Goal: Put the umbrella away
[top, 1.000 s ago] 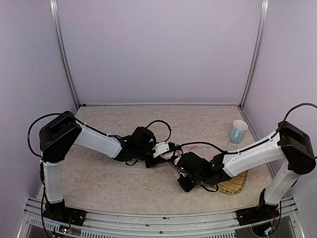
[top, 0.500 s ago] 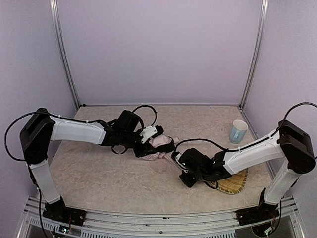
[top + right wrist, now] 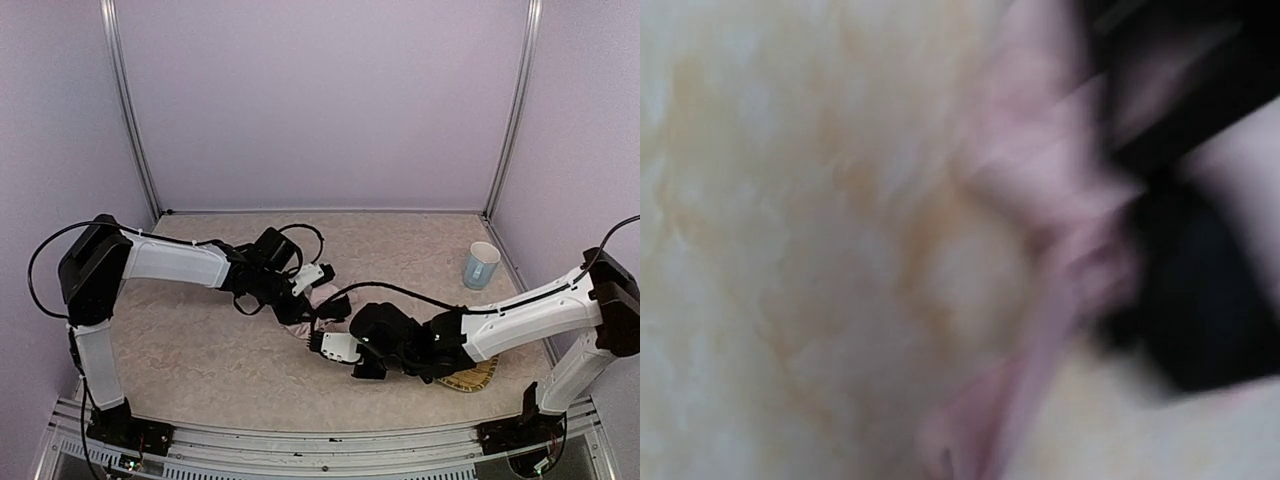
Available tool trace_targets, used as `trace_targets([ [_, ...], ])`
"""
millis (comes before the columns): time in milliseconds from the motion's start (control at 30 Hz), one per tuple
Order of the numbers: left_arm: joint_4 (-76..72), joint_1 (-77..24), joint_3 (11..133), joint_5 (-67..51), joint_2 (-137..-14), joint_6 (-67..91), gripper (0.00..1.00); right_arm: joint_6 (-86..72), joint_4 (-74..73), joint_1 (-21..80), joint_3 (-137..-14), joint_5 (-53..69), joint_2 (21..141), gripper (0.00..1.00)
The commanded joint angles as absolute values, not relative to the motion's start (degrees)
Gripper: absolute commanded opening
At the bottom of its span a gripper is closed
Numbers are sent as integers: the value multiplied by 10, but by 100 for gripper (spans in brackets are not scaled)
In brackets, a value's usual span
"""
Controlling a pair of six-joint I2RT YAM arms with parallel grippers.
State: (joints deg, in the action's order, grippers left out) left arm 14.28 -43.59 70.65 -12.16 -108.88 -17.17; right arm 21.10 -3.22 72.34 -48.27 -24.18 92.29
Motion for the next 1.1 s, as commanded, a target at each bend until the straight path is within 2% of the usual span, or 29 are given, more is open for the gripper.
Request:
trace_targets([
  [0,117,-462,710,-21,-1125,-205,0,317,-12,712,-506,-171,833,0],
  [233,118,-532,694,-76,-1161,-264,0,335,78,594,-496,-101,800,0],
  [433,114,-556,684,-145,-1169,-305,0,290,83,512,-520,24,822,0],
  [833,102,-535,666,-180,-1170,-306,0,234,27,456,-519,59,840,0],
  [933,125,-552,683,-176,-1183,-332,0,235,-3,444,-565,138,856,0],
  [1067,149,-576,703,-166,-1200,-360,0,257,-94,441,-674,218,934,0],
])
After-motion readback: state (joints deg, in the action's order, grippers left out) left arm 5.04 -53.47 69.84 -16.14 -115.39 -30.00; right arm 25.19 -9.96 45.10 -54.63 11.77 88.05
